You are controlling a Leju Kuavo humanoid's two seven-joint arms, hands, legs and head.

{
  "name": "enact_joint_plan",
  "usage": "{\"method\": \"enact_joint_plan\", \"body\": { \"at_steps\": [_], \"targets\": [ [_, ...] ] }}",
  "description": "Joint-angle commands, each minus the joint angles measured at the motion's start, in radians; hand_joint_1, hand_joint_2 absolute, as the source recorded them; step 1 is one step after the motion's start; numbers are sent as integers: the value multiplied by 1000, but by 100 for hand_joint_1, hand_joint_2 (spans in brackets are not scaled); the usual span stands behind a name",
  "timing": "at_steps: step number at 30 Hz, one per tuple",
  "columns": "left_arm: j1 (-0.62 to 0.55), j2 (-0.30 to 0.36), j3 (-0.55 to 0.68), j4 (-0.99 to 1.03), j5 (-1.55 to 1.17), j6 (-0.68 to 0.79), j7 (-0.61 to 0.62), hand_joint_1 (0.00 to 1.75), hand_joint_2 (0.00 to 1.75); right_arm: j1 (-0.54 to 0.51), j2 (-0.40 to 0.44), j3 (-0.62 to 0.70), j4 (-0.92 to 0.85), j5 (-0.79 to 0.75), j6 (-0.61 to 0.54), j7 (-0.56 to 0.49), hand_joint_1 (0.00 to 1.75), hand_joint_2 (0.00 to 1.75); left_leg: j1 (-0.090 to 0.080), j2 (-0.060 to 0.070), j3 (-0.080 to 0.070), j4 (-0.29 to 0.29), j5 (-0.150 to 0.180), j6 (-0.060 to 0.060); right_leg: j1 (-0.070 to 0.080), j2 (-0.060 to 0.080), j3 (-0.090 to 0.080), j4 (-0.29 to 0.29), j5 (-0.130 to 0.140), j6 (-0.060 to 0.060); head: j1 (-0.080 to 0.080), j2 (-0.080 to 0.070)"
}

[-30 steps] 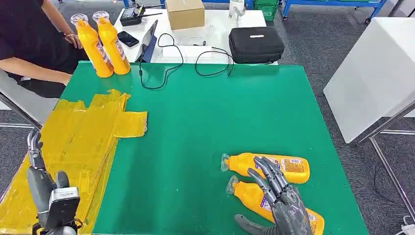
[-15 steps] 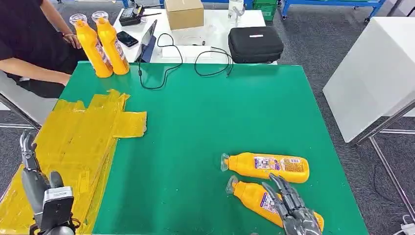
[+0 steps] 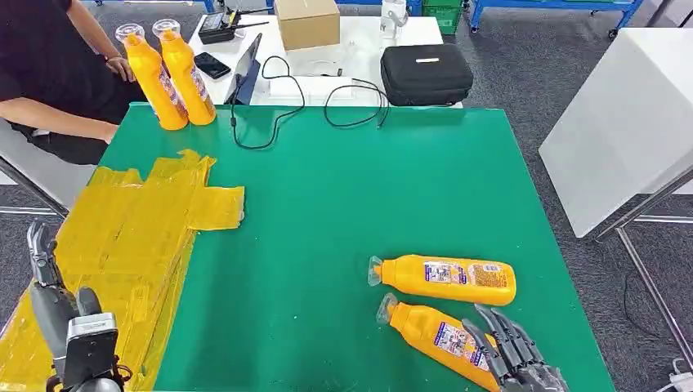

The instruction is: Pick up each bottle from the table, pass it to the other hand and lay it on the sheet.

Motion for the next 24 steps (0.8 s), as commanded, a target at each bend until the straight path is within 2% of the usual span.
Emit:
{"method": "enact_joint_plan", "body": {
  "at_steps": [1, 7, 10, 11, 12, 14, 17, 20, 24],
  "targets": [
    [-17, -9, 22, 29, 6, -4, -1, 0, 0, 84, -14, 151, -57, 19, 9, -15, 0, 175, 0, -3, 1, 0, -1, -2, 0, -4, 2, 0, -2, 0, 0, 0],
    [-17, -10, 20, 27, 6, -4, -1, 0, 0, 86, -6, 143, -55, 17, 18, -15, 0, 175, 1, -4, 3, 0, -2, -3, 1, -5, 5, 0, -3, -1, 0, 0],
    [-15, -8, 10, 19, 1, -3, 0, 0, 0, 208, 5, 15, -78, 35, 74, -15, 0, 175, 1, -4, 2, 0, -2, -3, 1, -6, 4, 0, -3, -1, 0, 0],
    [-15, -8, 2, 17, 0, -3, 3, 0, 0, 293, 21, -75, -95, 63, 123, -15, 0, 175, 1, -6, 2, 0, -2, -3, 1, -7, 4, 0, -4, -1, 0, 0],
    [-17, -6, -4, 18, -4, 0, 6, 0, 0, 335, 35, -127, -100, 90, 152, -15, 0, 175, 0, -5, 2, 0, -1, -2, 0, -6, 3, 0, -3, -1, 0, 0],
    [-24, -3, -13, 24, -7, 1, 13, 0, 0, 380, 37, -180, -105, 77, 161, -15, 0, 175, 0, -8, 2, 1, -1, -3, 0, -9, 4, 1, -4, -1, 0, 0],
    [-33, 2, -16, 35, -4, 0, 20, 0, 0, 445, 28, -272, -115, 59, 174, -15, 0, 175, 0, -5, 1, 0, -1, -1, 0, -5, 1, 0, -2, 0, 0, 0],
    [-45, 0, -24, 44, -3, -4, 21, 0, 0, 453, 6, -326, -91, -2, 143, -15, 0, 175, 0, -5, 2, 1, -2, -3, 0, -7, 4, 1, -4, 0, 0, 0],
    [-46, -1, -25, 46, -4, -3, 21, 0, 0, 446, -1, -325, -85, -9, 135, -15, 0, 175, 0, -2, 1, 0, -2, -2, 0, -2, 3, 0, -2, 0, 0, 0]
  ]
}}
